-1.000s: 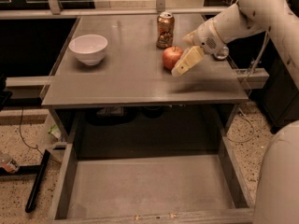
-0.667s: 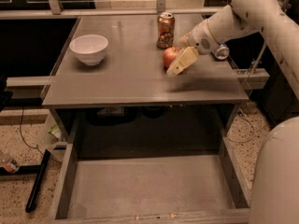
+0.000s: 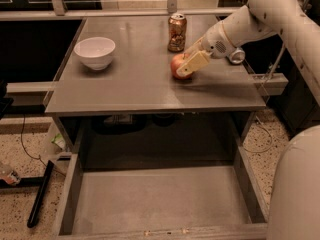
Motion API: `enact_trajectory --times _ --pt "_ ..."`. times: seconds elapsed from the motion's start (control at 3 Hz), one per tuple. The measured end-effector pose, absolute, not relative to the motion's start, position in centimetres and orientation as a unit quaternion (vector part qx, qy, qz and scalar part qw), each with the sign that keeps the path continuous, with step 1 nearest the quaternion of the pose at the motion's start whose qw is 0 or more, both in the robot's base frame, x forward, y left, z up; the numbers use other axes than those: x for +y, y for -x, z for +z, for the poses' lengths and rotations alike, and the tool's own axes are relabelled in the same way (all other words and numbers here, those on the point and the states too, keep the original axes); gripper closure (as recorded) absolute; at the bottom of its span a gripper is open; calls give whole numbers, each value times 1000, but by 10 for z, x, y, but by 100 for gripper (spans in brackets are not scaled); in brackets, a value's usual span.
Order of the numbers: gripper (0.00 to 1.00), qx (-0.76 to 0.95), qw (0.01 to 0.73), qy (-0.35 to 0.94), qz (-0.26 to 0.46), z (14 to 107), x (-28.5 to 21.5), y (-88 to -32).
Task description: Place apple into top drawer
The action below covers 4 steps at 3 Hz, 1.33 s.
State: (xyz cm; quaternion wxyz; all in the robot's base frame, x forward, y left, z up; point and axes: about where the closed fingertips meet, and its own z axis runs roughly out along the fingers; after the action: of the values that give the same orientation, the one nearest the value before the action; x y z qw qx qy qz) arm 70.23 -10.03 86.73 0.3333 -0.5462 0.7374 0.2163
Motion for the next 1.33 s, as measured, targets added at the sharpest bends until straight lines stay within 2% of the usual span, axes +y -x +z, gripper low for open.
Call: enact_trajectory --times 0.67,1.0,1.33 --pt "88 737 333 546 216 867 -100 -702" --pt "100 737 333 546 216 867 -100 -702" --pt "100 737 333 546 216 867 -100 -702"
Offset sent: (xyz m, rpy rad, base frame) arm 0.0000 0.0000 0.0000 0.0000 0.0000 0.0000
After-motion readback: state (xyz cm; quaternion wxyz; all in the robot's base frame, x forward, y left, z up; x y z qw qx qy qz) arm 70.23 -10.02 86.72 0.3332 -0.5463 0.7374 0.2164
